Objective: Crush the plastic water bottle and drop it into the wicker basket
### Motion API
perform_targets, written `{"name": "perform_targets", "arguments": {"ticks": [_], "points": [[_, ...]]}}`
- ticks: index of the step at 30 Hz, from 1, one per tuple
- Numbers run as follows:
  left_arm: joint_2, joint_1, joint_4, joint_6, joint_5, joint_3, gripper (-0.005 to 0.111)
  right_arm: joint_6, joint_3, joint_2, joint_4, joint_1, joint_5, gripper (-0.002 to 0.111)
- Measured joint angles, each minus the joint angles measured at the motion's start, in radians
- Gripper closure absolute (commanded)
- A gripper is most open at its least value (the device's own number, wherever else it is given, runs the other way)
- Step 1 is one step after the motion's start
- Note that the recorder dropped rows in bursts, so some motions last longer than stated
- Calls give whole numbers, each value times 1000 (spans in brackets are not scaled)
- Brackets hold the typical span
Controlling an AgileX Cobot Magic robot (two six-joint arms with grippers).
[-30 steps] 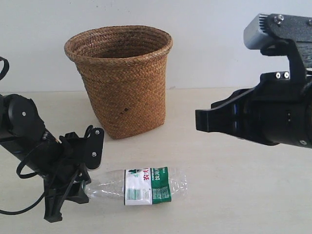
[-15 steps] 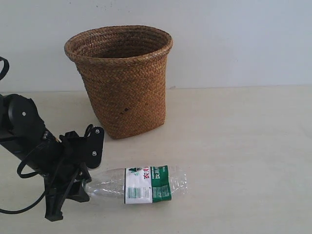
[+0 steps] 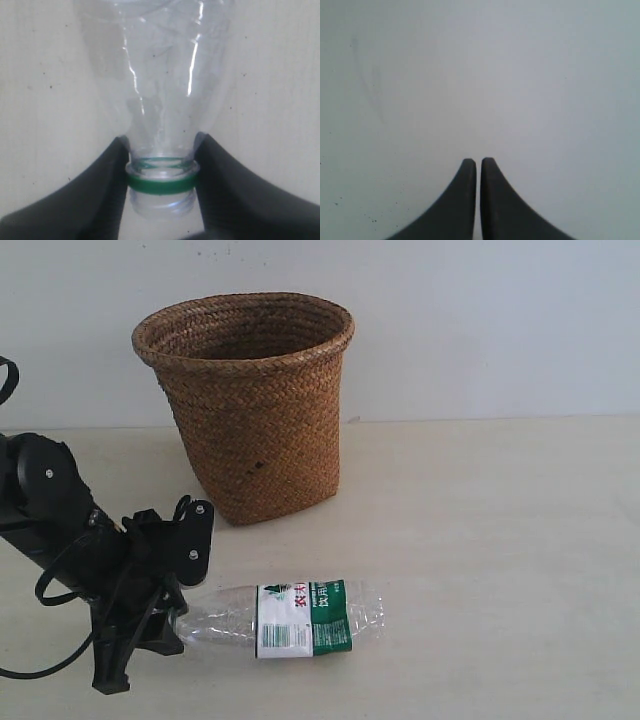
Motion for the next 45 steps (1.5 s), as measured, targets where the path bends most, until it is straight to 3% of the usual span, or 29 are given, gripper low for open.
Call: {"name": "perform_targets", "arguments": {"ticks": [6, 13, 21, 29, 45], "points": [[0, 0, 0, 0, 0, 0, 103, 0, 91, 4, 320, 0, -66, 108], [0, 0, 0, 0, 0, 0, 103, 0, 305, 6, 417, 0, -159, 108], [0, 0, -2, 0, 0, 0, 103, 0, 546, -25, 693, 0, -165, 108], [0, 0, -2, 0, 0, 0, 103, 4, 686, -150, 786, 0, -165, 108], [-76, 0, -30, 0, 37, 0, 103, 4, 695, -176, 795, 0, -102, 108]]}}
